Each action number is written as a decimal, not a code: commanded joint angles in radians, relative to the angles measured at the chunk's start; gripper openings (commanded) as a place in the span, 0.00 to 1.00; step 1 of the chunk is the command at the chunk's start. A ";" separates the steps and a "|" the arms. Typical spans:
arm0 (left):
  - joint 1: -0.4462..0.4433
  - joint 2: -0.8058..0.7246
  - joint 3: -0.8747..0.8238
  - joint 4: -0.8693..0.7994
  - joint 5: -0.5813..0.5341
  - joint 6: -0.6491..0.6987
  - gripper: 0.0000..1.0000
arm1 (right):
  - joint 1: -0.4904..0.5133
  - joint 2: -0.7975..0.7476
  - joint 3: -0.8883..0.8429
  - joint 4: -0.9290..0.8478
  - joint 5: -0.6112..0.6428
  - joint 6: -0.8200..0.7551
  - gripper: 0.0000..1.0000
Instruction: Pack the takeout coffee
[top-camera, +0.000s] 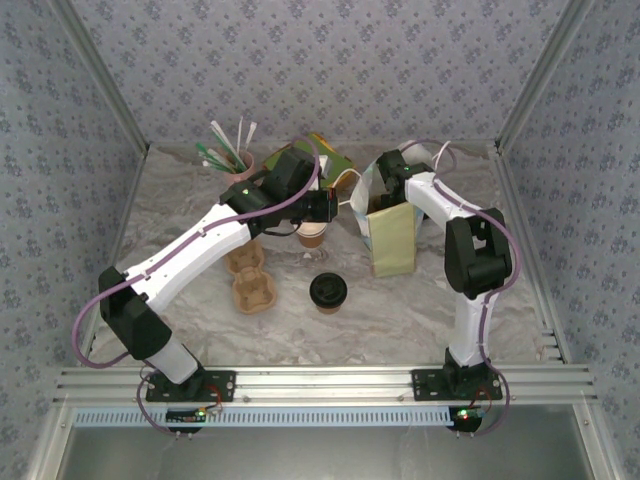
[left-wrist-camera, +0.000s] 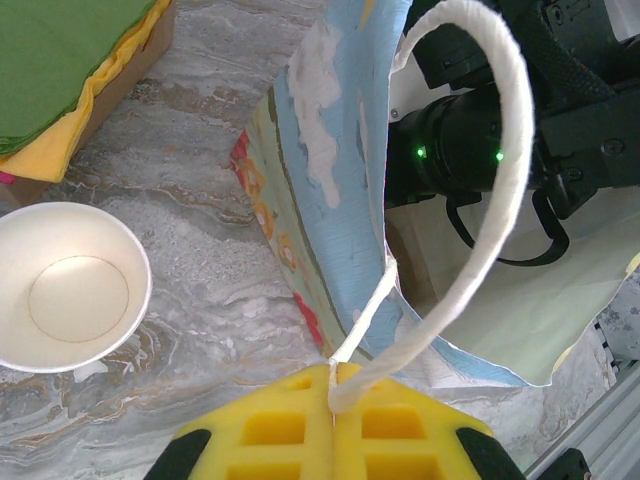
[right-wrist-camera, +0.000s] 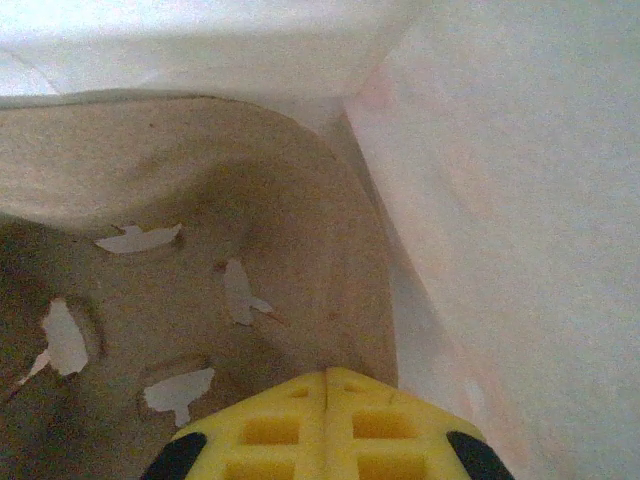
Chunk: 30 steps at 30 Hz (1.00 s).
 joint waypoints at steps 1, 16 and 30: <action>-0.006 0.007 0.023 -0.007 0.008 -0.006 0.00 | -0.020 0.037 -0.013 -0.024 -0.005 -0.011 0.00; -0.006 0.008 0.024 -0.008 0.006 -0.002 0.00 | -0.020 0.041 -0.019 -0.020 -0.006 -0.010 0.00; -0.007 0.008 0.023 -0.009 -0.001 -0.004 0.00 | -0.007 -0.008 0.000 -0.043 -0.006 -0.005 0.00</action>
